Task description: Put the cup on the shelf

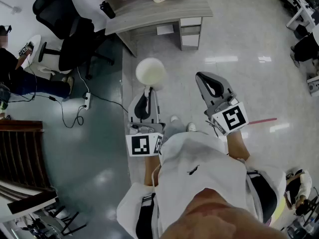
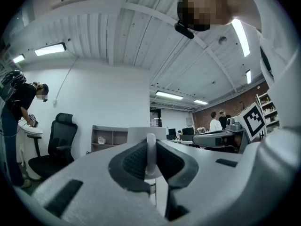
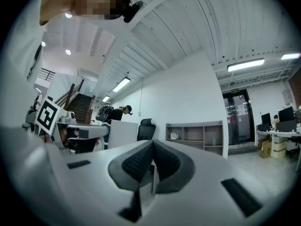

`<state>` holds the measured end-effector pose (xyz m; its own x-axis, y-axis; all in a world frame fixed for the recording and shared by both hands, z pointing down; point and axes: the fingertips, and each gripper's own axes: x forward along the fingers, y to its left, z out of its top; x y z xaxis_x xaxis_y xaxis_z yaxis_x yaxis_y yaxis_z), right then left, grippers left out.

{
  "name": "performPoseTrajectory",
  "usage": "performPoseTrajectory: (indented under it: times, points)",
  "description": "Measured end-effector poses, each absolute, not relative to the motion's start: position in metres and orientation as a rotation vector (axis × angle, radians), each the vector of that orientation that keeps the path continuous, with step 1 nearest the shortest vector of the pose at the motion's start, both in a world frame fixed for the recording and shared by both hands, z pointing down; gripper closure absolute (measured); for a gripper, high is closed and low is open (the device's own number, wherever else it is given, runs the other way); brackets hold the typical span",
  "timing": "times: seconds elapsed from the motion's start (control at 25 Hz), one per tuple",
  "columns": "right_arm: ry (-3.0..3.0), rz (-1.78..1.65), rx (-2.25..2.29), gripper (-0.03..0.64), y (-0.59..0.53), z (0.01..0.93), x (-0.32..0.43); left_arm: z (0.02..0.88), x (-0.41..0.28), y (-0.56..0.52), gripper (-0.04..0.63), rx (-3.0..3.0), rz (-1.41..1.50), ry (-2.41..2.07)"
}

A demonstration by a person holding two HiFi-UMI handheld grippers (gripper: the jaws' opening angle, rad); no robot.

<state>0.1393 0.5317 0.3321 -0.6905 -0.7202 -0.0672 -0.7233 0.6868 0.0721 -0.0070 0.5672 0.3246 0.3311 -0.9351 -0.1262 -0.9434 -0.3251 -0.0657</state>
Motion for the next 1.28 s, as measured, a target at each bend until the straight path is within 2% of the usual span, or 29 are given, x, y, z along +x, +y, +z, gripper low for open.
performPoseTrajectory:
  times: [0.64, 1.28]
  points:
    - [2.894, 0.160, -1.212, 0.584, 0.464, 0.341, 0.117, 0.335, -0.013, 0.493, 0.546, -2.474, 0.086, 1.757]
    - [2.892, 0.155, -1.295, 0.584, 0.355, 0.339, 0.055, 0.334, -0.069, 0.380, 0.546, -2.518, 0.070, 1.689]
